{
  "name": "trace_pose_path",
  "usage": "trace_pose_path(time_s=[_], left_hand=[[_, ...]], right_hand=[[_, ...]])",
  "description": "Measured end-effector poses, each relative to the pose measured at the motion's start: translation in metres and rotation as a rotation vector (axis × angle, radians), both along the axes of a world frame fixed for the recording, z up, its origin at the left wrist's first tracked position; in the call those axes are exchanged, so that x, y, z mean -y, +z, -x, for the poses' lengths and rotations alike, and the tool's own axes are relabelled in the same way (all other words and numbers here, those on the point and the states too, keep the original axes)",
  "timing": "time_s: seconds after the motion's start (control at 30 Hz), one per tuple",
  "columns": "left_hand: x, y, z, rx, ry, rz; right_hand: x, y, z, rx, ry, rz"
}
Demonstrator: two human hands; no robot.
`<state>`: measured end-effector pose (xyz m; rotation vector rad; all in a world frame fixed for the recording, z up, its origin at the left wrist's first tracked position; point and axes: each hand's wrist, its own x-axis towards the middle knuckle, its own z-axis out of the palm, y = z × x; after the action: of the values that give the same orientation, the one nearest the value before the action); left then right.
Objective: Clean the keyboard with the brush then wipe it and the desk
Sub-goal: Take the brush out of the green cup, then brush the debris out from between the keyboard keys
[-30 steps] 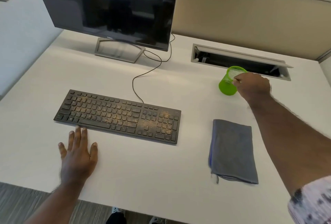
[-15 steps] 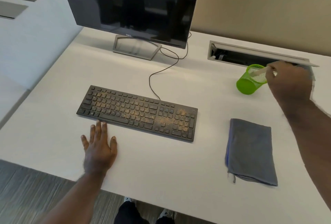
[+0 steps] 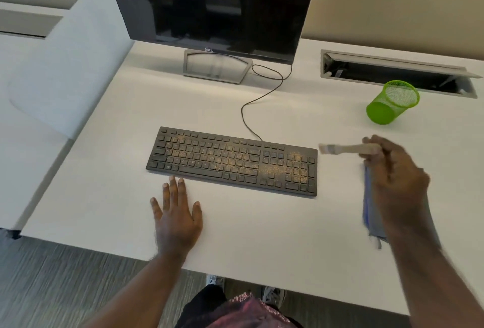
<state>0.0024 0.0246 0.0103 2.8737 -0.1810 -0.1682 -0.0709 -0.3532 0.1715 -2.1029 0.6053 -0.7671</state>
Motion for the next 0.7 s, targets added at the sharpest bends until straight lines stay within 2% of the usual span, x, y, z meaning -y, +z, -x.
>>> trace_pose_path(time_s=[0.1,0.17,0.3,0.5,0.57,0.7], left_hand=[[-0.029,0.003,-0.015,0.016,0.005,-0.012],[-0.048,0.005,-0.031,0.014,0.02,-0.024],[-0.068,0.008,-0.058,0.02,-0.023,-0.069],[-0.051,0.013,-0.058,0.05,-0.023,-0.043],[-0.104,-0.007,-0.075,-0.016,0.008,-0.038],[-0.093,-0.005,-0.072,-0.005,-0.009,-0.025]], right_hand=[[-0.041,-0.024,-0.001,0.034,-0.011,-0.168],[-0.067,-0.033,-0.003,0.027,-0.003,-0.209],[-0.111,-0.029,-0.017,-0.045,0.094,-0.08],[-0.128,-0.017,-0.052,-0.027,0.197,-0.063],[-0.193,-0.035,-0.087,-0.052,0.225,-0.031],[-0.197,-0.03,-0.111,-0.067,0.286,0.008]])
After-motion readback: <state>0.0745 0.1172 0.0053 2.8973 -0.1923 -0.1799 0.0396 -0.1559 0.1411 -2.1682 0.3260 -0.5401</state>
